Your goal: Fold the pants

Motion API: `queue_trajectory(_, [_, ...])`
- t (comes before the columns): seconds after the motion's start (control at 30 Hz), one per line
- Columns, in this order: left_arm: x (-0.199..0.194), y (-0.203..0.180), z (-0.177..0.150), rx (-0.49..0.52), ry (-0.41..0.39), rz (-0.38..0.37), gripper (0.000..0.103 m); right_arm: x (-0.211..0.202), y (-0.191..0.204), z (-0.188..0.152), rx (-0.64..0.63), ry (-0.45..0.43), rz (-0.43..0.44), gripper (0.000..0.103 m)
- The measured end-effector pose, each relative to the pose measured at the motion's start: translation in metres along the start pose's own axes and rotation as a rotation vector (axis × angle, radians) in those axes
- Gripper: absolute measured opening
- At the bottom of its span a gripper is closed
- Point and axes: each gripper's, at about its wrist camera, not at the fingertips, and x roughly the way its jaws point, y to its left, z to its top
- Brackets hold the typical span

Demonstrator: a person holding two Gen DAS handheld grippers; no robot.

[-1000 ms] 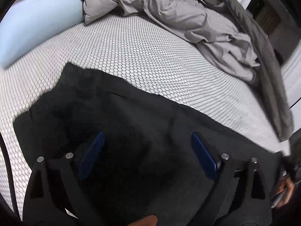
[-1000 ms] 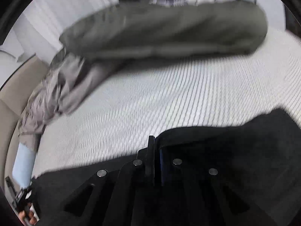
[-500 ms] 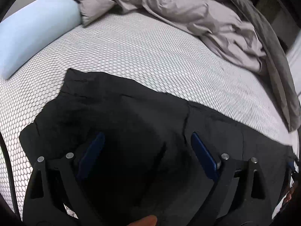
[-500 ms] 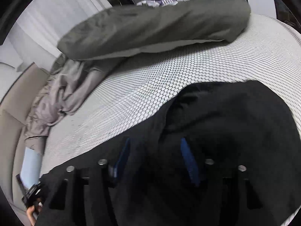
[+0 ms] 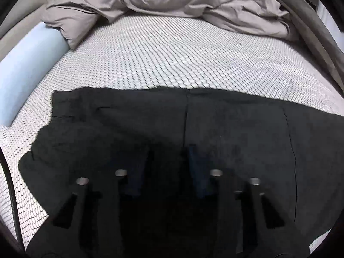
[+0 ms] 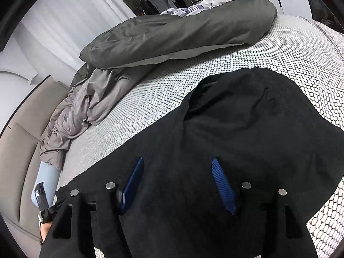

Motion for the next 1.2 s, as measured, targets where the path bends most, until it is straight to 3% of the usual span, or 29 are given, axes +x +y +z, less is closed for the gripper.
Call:
queue_trajectory(0.1, [-0.002, 0.004, 0.001, -0.034, -0.023, -0.004, 0.012, 0.001, -0.004, 0.000, 0.015, 0.003, 0.000, 0.067])
queue_trajectory(0.37, [-0.018, 0.028, 0.007, -0.105, -0.060, -0.106, 0.012, 0.003, -0.005, 0.004, 0.018, -0.005, -0.007, 0.067])
queue_trajectory(0.6, [-0.031, 0.041, 0.019, -0.140, -0.138, -0.120, 0.011, 0.007, -0.010, 0.007, 0.050, -0.004, -0.010, 0.067])
queue_trajectory(0.83, [0.003, 0.035, 0.026, -0.165, -0.080, -0.074, 0.012, 0.009, -0.008, 0.007, 0.042, -0.002, -0.019, 0.067])
queue_trajectory(0.93, [0.001, 0.033, 0.022, -0.150, -0.066, -0.070, 0.013, 0.004, -0.011, 0.008, 0.039, -0.008, -0.027, 0.067])
queue_trajectory(1.03, [-0.023, 0.043, 0.013, -0.174, -0.077, -0.085, 0.032, -0.005, -0.018, 0.009, 0.032, -0.020, -0.035, 0.072])
queue_trajectory(1.13, [-0.056, 0.061, -0.010, -0.216, -0.142, -0.113, 0.071, -0.015, -0.022, 0.006, 0.007, -0.028, -0.042, 0.073])
queue_trajectory(1.17, [-0.065, 0.070, -0.020, -0.236, -0.152, -0.109, 0.088, -0.017, -0.023, 0.005, -0.002, -0.027, -0.040, 0.073])
queue_trajectory(1.2, [-0.073, 0.079, -0.033, -0.271, -0.163, -0.106, 0.090, -0.020, -0.024, 0.003, -0.012, -0.026, -0.036, 0.074])
